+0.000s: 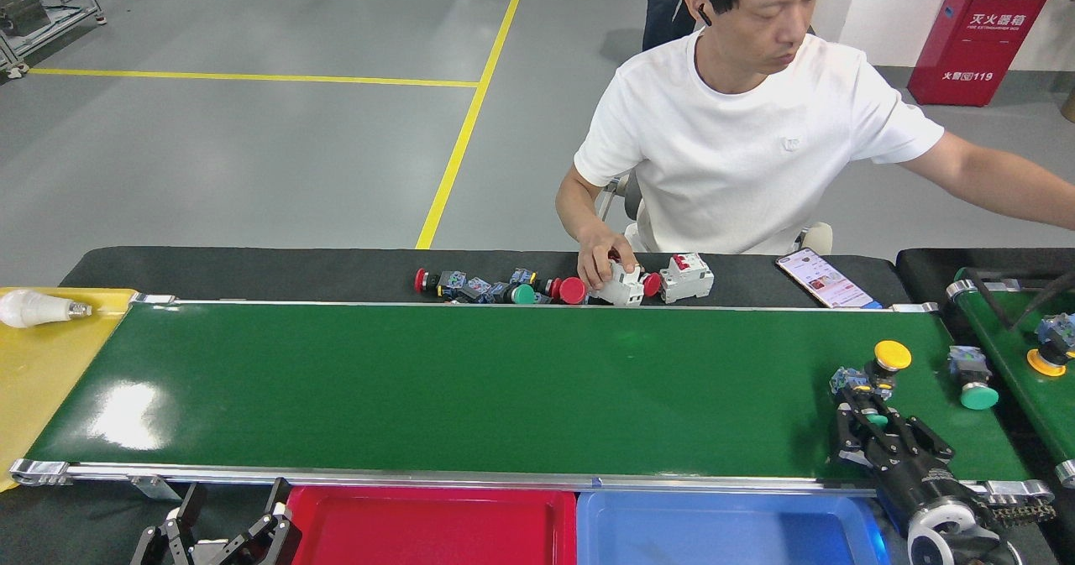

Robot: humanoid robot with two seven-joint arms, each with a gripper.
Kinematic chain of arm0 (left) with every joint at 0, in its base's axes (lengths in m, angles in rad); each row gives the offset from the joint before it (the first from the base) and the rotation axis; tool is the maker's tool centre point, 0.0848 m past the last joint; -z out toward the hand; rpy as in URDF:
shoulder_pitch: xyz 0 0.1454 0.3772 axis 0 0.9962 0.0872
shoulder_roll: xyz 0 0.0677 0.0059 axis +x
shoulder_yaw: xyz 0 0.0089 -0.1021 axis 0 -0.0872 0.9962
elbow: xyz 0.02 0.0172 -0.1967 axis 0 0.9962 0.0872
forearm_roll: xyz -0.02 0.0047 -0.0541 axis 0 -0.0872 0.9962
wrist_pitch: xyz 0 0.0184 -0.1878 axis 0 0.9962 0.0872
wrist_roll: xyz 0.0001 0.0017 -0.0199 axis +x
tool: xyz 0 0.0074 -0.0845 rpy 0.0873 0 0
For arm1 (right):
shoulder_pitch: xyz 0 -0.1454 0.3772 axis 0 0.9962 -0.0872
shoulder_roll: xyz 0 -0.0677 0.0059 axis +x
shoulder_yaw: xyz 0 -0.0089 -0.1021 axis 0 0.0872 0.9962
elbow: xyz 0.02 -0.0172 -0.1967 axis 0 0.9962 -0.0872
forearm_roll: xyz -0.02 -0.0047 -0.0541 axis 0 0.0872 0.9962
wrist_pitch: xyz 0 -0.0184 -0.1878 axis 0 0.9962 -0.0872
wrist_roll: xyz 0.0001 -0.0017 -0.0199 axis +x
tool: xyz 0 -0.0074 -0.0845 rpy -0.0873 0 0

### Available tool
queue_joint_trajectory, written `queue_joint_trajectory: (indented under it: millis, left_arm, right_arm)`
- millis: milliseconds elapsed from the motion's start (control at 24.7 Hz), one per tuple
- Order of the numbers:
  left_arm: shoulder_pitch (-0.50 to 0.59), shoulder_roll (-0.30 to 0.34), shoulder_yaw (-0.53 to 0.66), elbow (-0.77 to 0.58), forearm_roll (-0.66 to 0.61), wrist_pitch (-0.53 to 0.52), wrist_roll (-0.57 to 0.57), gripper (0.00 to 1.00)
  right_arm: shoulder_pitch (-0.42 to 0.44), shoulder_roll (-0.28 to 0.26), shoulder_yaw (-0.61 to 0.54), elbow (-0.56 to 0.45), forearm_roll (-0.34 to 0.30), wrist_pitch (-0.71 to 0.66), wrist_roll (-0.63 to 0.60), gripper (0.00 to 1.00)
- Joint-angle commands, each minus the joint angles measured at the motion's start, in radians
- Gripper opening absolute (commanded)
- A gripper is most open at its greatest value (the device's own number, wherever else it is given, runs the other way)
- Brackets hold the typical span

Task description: Pick switch part from conveyor to tray

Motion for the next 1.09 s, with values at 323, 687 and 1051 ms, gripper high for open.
queue_joint_trajectory:
  millis: [323,687,1051]
  left_arm:
    - [0.008,0.011,0.019,-0.013,0.001,-0.009,0.005,1.0]
    - [0.011,0.012,0.023,-0.013,0.004,-0.012,0.005,1.0]
    - [0.014,0.003,0.03,-0.013,0.004,-0.012,0.008,1.0]
  right_arm:
    - [0.098,0.122,0.284,-0.272,-0.105,-0.355,0.032,0.15]
    - [0.147,0.126,0.562,-0.274,-0.047,-0.33,0.047,0.99]
    - [0.096,0.168,0.51,-0.343,-0.044,-0.134,0.054,0.98]
